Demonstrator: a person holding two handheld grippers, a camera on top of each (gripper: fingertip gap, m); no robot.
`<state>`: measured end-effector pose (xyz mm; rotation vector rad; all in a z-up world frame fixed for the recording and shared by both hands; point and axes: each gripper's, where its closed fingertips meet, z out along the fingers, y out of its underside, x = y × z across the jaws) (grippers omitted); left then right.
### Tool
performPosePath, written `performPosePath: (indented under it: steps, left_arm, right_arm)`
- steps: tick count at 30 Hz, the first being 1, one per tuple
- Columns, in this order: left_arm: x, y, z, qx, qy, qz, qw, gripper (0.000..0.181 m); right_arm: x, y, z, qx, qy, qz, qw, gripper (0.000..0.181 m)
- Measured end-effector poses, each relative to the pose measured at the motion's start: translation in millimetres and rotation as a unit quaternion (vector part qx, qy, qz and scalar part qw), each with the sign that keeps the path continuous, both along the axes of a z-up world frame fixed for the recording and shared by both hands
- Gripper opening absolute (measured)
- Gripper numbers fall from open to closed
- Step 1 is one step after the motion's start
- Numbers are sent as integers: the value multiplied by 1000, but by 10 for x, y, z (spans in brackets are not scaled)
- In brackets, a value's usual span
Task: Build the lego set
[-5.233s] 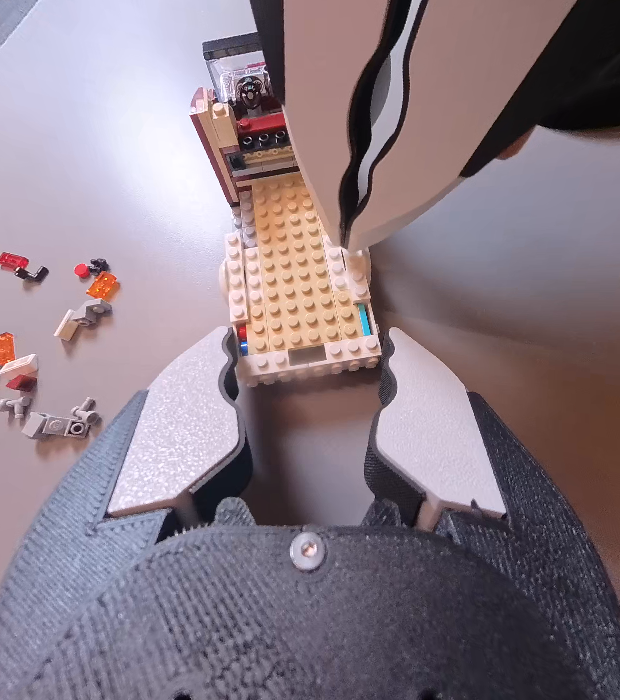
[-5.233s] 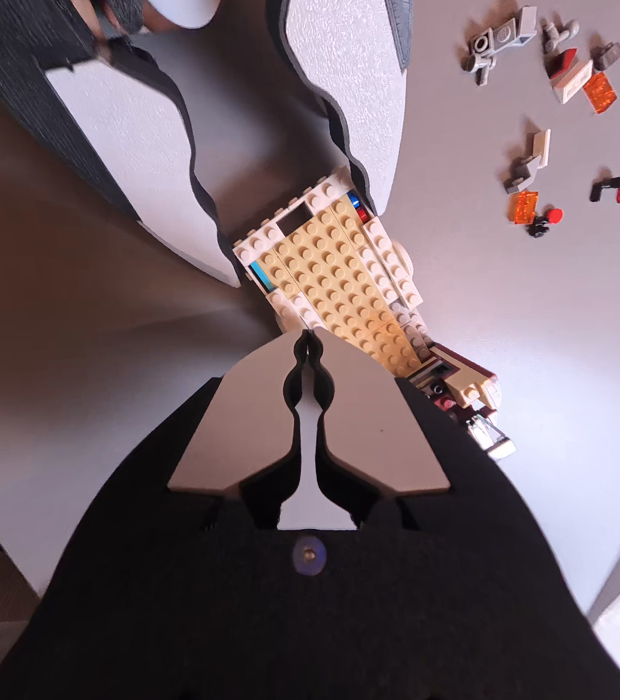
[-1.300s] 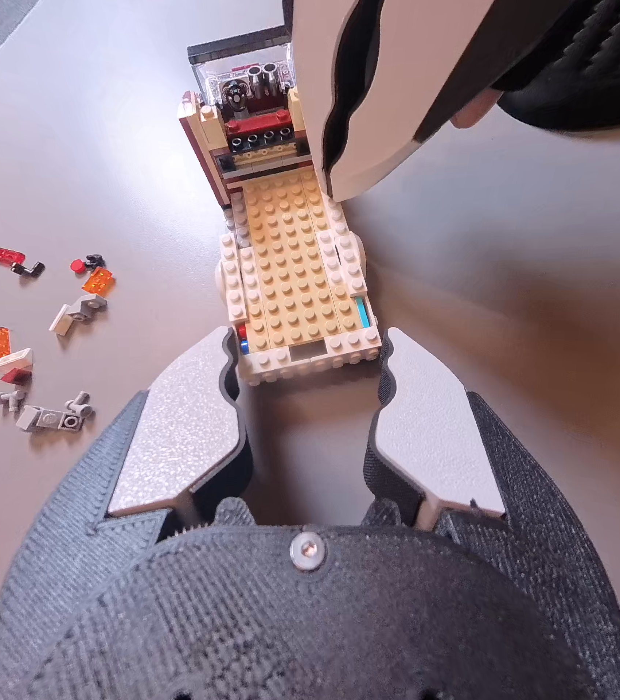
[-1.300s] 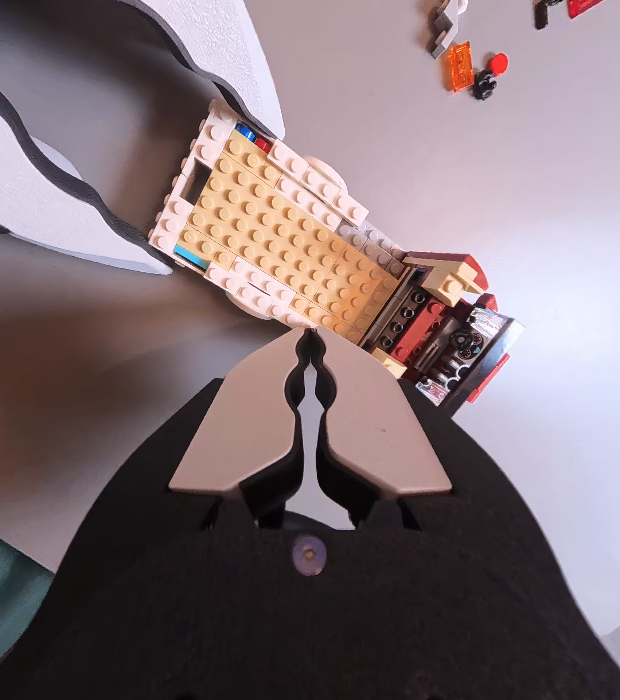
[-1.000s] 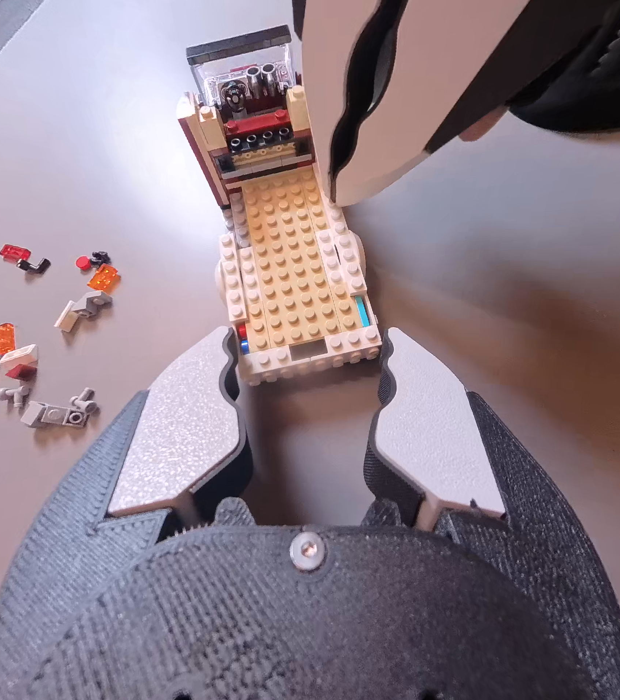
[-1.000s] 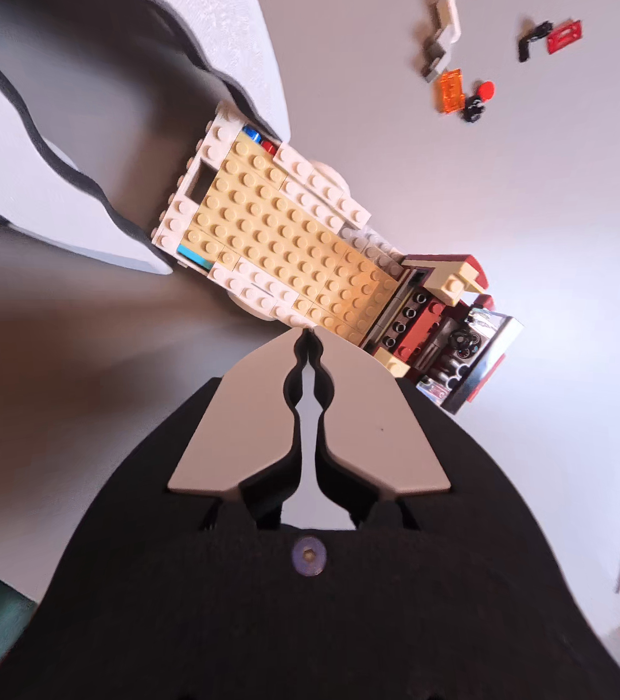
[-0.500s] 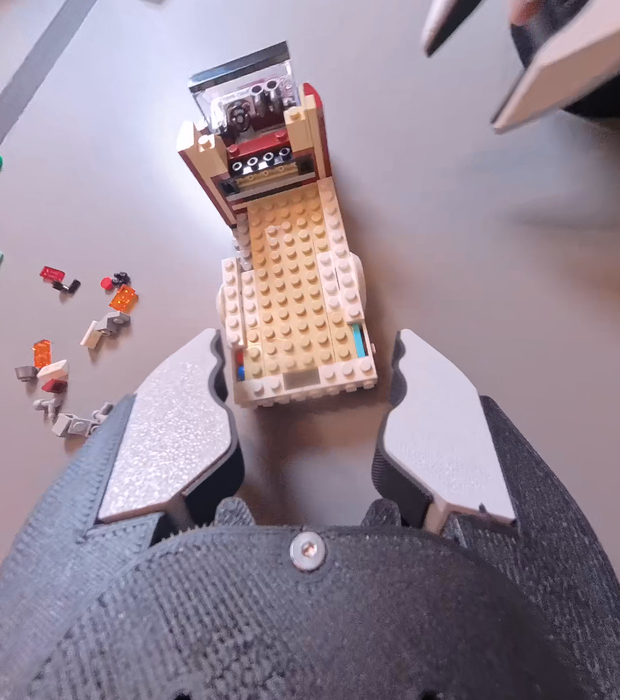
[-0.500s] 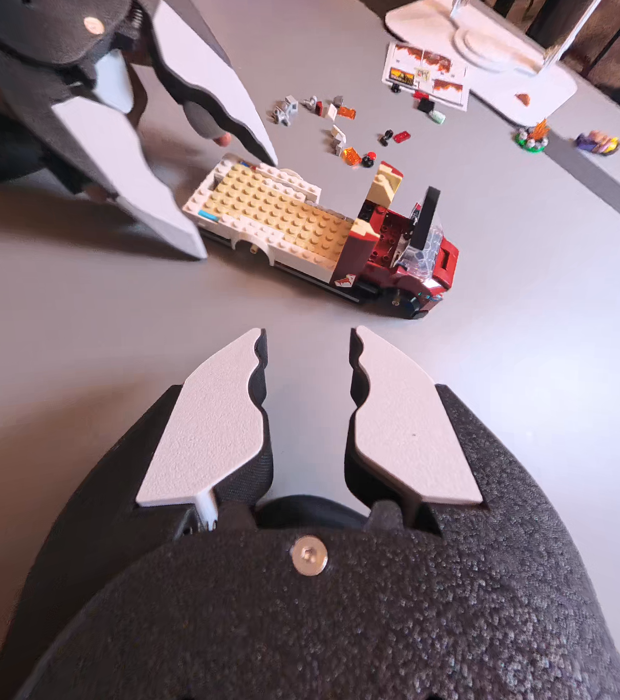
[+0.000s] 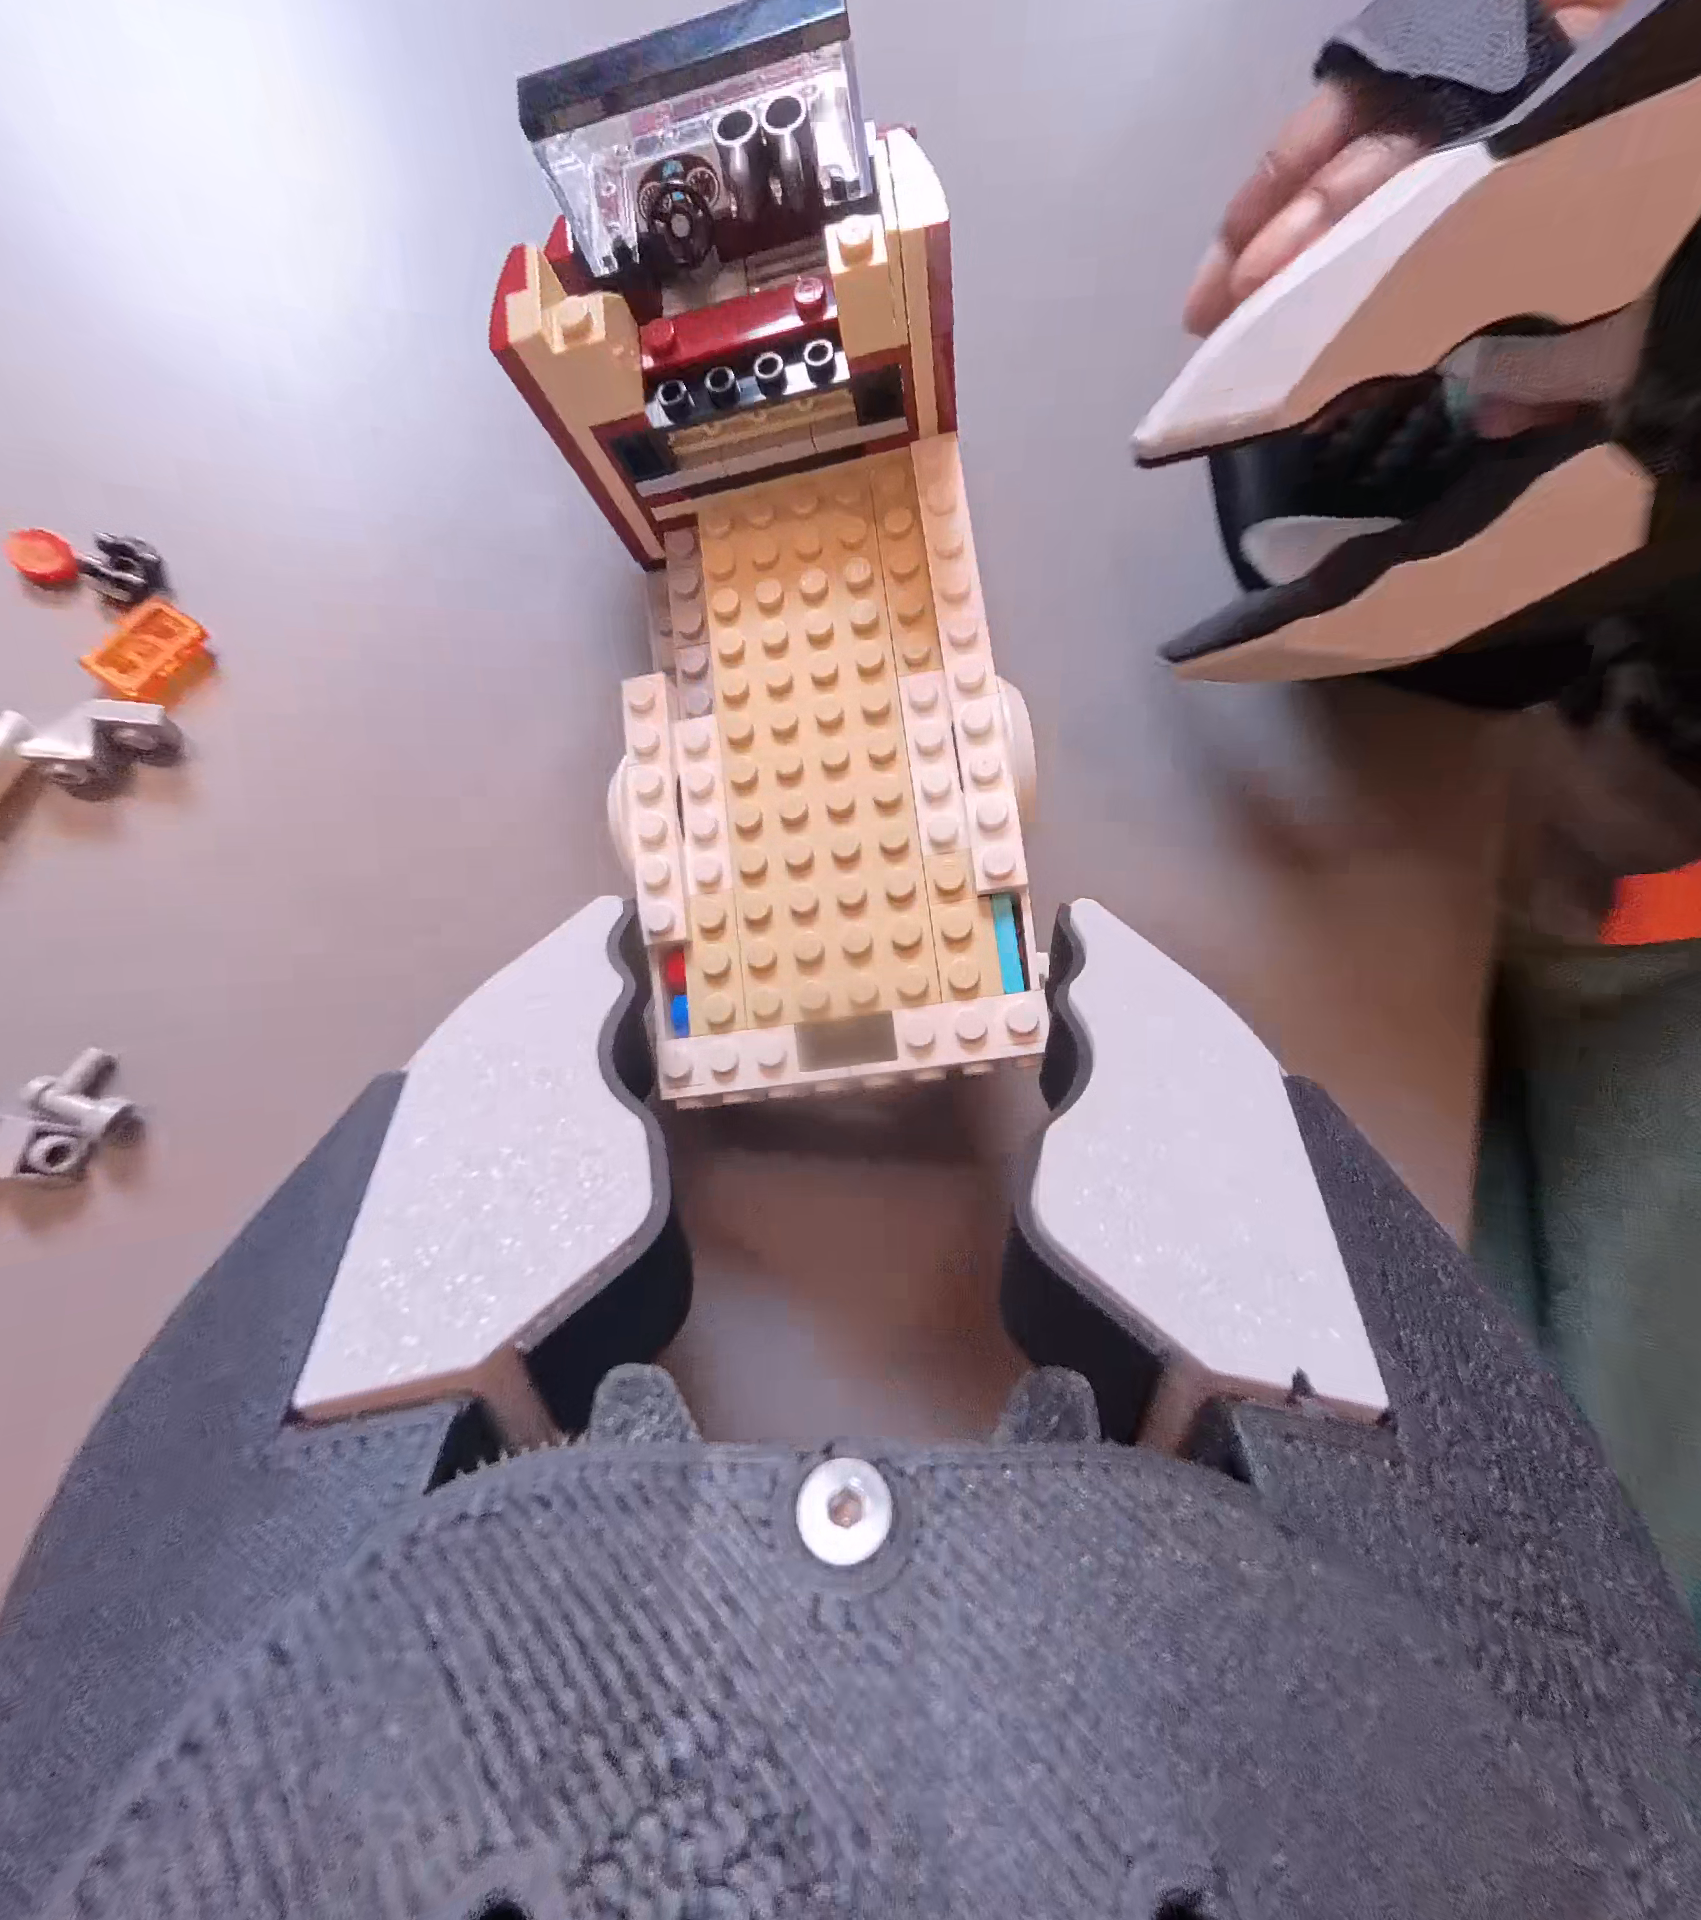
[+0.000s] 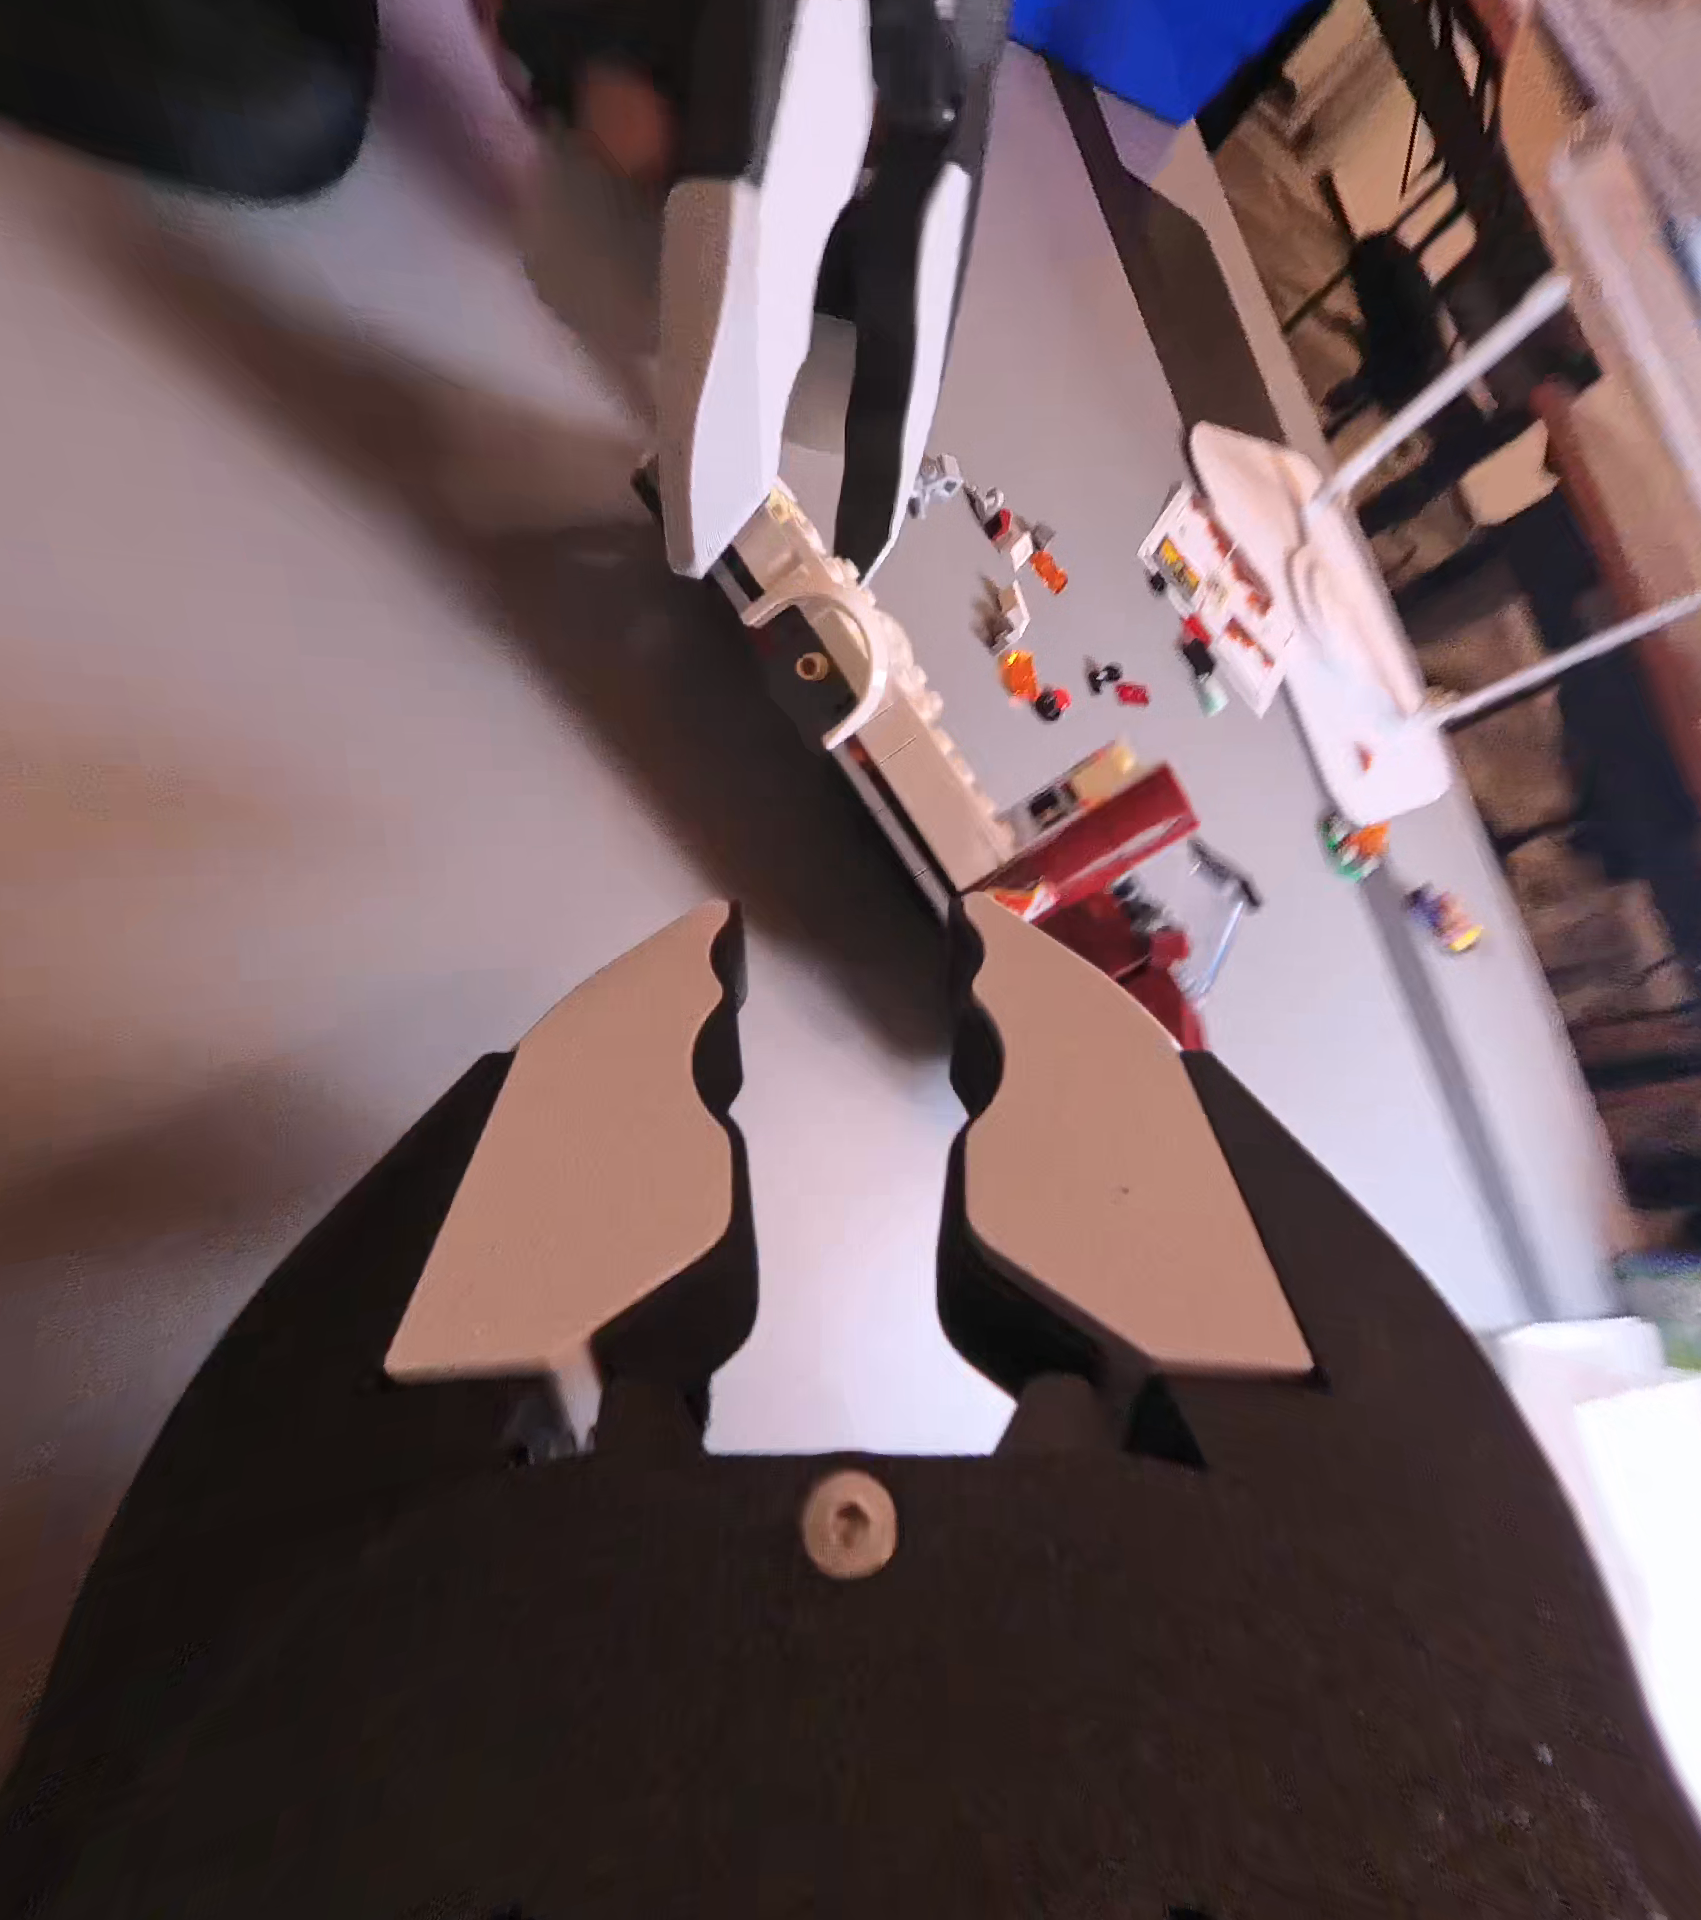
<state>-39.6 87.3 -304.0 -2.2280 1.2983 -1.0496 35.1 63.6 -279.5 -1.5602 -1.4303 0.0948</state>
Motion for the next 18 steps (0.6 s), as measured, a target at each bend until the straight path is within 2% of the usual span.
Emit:
performPosePath:
  steps: [3,6,10,12,18]
  left_arm:
    - [8,-49,26,-42,1,-22,999,75]
    - [11,-71,25,-68,4,-31,997,75]
    - [-10,-109,-20,-76,13,-48,996,75]
    - [-14,-105,-24,-79,9,-51,996,75]
    - [-31,-77,-19,-79,-10,-53,995,75]
  right_arm:
    - [-82,178,-16,76,-76,43,993,39]
    - [-180,244,-17,100,-111,79,986,39]
    - [-199,347,-92,110,-164,89,976,36]
    - [-210,382,-87,122,-174,92,973,29]
    - [-225,386,-87,138,-195,101,966,27]
